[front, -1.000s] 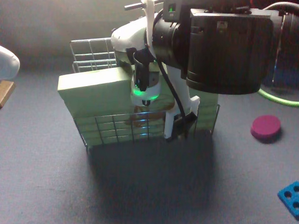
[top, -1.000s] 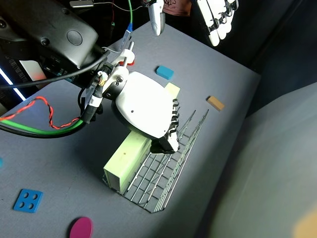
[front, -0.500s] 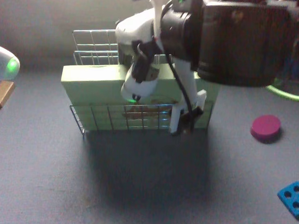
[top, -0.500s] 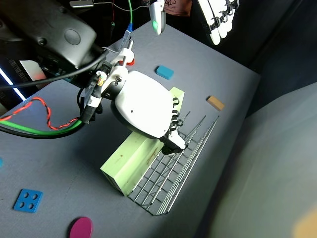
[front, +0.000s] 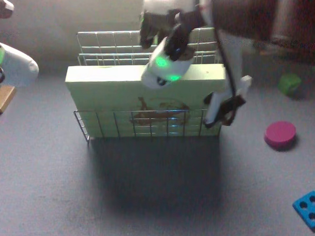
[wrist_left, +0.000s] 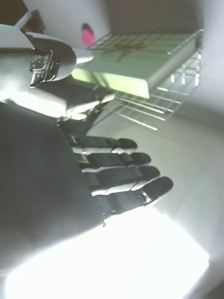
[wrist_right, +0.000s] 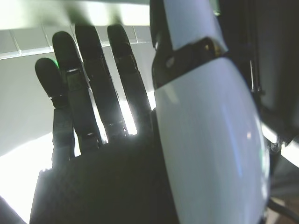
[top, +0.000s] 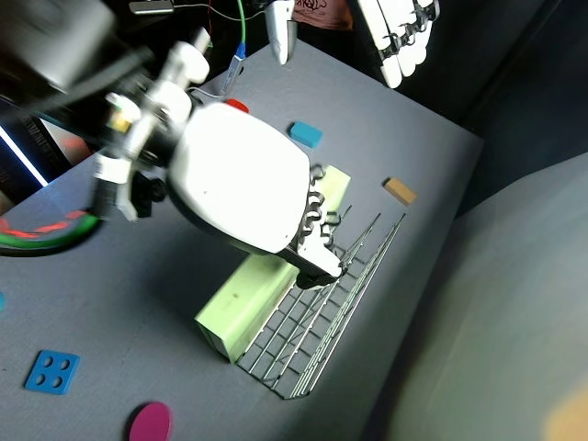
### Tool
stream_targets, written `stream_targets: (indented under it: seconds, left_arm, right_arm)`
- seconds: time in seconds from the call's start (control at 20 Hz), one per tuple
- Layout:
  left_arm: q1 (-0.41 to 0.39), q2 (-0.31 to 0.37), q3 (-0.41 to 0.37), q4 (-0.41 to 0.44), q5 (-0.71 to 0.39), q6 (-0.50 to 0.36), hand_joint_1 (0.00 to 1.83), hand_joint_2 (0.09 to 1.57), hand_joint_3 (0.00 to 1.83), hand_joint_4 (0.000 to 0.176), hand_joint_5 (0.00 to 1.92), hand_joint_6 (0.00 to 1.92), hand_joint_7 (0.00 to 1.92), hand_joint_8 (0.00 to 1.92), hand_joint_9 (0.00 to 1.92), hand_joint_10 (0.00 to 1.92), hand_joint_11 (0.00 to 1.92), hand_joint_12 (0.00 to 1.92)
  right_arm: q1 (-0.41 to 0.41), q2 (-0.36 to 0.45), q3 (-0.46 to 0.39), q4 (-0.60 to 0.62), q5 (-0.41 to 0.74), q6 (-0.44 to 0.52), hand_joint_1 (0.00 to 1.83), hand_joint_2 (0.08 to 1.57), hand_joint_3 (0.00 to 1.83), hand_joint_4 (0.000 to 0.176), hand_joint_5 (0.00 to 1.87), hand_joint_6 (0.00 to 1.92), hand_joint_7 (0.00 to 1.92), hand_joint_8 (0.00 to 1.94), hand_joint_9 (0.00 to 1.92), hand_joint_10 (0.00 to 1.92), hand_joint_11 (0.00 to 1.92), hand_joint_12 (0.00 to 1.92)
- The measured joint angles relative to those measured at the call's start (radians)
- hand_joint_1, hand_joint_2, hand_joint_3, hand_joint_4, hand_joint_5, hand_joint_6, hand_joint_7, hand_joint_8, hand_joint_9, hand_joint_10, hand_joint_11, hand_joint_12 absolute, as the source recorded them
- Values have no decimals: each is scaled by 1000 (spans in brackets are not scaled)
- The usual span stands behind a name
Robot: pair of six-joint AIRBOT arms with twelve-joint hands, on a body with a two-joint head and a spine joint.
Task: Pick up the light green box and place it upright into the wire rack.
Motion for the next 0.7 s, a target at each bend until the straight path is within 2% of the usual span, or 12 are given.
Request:
stream_targets:
  seconds: [0.1,0.25,0.35,0.4,0.45,0.5,0.55,0.6,0.65,0.7]
  left_arm:
    - [11,0,-20,-5,-3,-6,134,1083,1,0,175,1,198,1,169,2,0,704]
    - [50,0,-35,-6,-19,-44,134,1083,1,0,175,1,198,1,169,1,0,703]
    - [64,0,-48,-10,-33,-62,145,1082,0,0,175,0,195,0,178,4,0,698]
    - [71,0,-50,-8,-40,-71,164,1077,0,0,175,0,201,2,193,9,0,703]
    - [76,0,-53,-4,-39,-69,203,1074,0,0,184,2,232,8,238,18,0,749]
    - [85,0,-57,0,-46,-70,277,1089,0,0,253,6,355,9,350,24,0,852]
    - [87,0,-58,-3,-48,-72,359,1114,1,0,403,18,516,22,492,42,69,910]
    - [92,0,-59,-3,-55,-79,448,1134,1,0,602,47,657,47,639,89,234,965]
    - [98,0,-60,-2,-61,-93,533,1136,3,0,792,109,802,171,736,421,416,1114]
    - [101,0,-65,5,-63,-98,640,1135,2,0,744,616,771,719,724,1087,636,1338]
  right_arm:
    - [16,87,-98,-37,11,0,810,1051,0,0,612,2,741,1,584,245,175,1323]
    - [34,191,-237,-170,9,1,811,1052,0,0,623,6,741,1,585,242,180,1327]
    - [55,277,-316,-200,-14,2,817,1050,0,0,663,7,795,10,604,323,227,1399]
    - [55,301,-337,-201,-20,0,823,1046,0,0,678,5,823,13,572,478,262,1443]
    - [55,343,-374,-188,-22,1,849,1027,0,0,706,9,860,25,526,735,309,1507]
    - [55,374,-399,-183,-14,1,866,1020,0,0,761,25,901,50,489,1025,365,1601]
    - [54,393,-419,-184,0,0,869,1025,0,0,822,93,884,189,468,1241,412,1673]
    - [52,407,-439,-185,8,0,866,1032,2,0,768,471,773,562,468,1388,465,1723]
    - [39,418,-462,-190,14,-1,861,1045,2,0,694,941,690,946,525,1527,570,1767]
    - [23,426,-489,-176,26,-1,834,1062,3,0,680,1371,694,1296,640,1693,734,1800]
